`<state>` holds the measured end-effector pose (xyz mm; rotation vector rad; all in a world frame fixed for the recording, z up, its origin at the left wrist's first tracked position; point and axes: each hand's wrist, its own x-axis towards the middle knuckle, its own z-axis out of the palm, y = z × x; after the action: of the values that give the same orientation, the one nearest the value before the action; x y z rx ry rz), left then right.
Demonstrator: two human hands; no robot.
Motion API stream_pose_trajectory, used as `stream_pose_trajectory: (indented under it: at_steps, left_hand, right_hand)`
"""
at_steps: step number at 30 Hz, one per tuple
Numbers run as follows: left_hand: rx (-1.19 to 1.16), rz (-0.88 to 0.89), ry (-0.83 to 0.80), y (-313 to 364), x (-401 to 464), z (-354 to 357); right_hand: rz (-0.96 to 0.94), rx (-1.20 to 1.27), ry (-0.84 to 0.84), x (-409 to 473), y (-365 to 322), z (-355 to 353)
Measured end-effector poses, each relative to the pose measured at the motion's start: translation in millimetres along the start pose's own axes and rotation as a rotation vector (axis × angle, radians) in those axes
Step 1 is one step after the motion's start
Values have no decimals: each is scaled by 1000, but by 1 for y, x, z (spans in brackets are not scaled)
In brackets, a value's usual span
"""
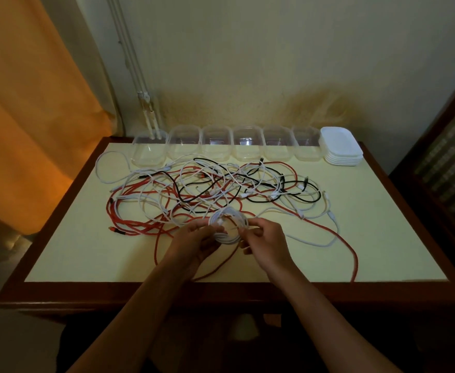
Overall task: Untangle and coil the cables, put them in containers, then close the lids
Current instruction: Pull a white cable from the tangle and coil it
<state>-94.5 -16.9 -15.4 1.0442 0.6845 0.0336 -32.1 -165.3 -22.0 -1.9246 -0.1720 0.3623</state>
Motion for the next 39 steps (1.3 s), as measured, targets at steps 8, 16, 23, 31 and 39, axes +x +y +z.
stream_pose_trajectory:
  at_steps: [8, 16, 23, 31, 39]
  left_hand:
    - [145, 149, 4, 67, 27, -27]
    - [28, 164, -104, 92, 43, -51]
    - [11, 93, -111, 75, 49, -51]
    - [375, 53, -268, 80, 35, -43]
    - [333, -39, -389, 75, 21, -26]
  right_hand:
    - [-259, -163, -53, 67, -42, 34]
    - [-220, -72, -161, 92, -54, 66]
    - [-849, -619, 135, 78, -56, 58]
    - [-1098, -795, -432, 90, -67, 31]
    - [-932, -863, -632, 77, -84, 16]
